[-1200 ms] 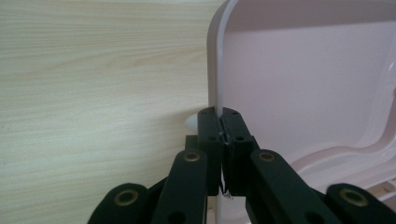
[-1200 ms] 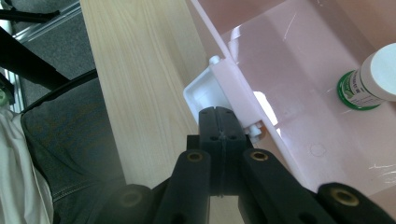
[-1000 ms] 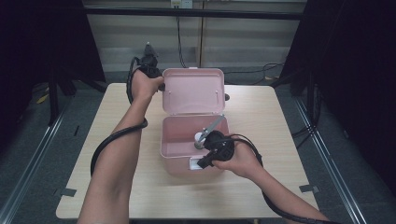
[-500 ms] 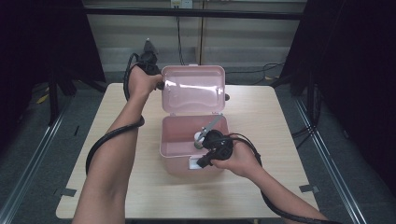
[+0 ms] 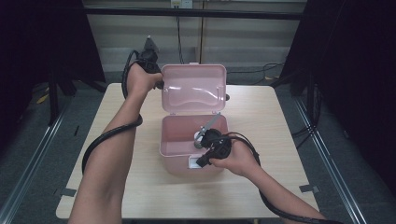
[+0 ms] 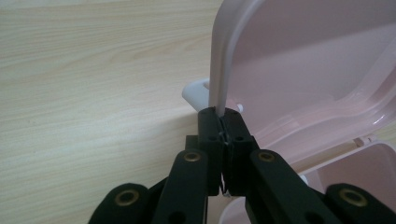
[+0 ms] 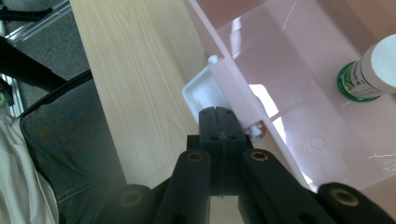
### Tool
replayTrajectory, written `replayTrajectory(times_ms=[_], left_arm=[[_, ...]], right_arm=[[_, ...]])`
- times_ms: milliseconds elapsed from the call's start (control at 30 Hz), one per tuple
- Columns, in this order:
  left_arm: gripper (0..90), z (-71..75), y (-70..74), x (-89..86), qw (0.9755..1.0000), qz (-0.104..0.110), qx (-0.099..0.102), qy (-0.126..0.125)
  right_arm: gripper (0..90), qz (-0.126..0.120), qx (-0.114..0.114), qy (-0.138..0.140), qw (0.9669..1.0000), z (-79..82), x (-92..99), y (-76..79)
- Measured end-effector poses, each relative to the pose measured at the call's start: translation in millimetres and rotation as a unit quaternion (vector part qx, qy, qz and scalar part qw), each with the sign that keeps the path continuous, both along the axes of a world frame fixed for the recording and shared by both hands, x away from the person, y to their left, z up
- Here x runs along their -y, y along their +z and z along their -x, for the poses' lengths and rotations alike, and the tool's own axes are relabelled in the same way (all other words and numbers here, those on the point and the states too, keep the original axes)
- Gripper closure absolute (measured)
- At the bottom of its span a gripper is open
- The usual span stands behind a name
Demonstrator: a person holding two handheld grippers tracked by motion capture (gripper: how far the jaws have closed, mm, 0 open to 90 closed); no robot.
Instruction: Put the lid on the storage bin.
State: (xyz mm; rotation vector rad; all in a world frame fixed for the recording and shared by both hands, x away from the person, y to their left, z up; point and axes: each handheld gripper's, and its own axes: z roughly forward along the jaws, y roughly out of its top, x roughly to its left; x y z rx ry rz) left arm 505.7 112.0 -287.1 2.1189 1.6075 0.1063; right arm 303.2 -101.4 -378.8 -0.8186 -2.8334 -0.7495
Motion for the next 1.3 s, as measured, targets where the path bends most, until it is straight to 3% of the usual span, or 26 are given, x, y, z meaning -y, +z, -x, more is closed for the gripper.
replayTrajectory(times_ms=[1300], left_arm=[[88.0, 20.9, 16.4, 0.6, 0.9985, -0.036, 0.025, -0.031]], right_arm=[[90.0, 0.005, -0.004, -0.023, 0.9997, -10.3, -7.8, 0.6]])
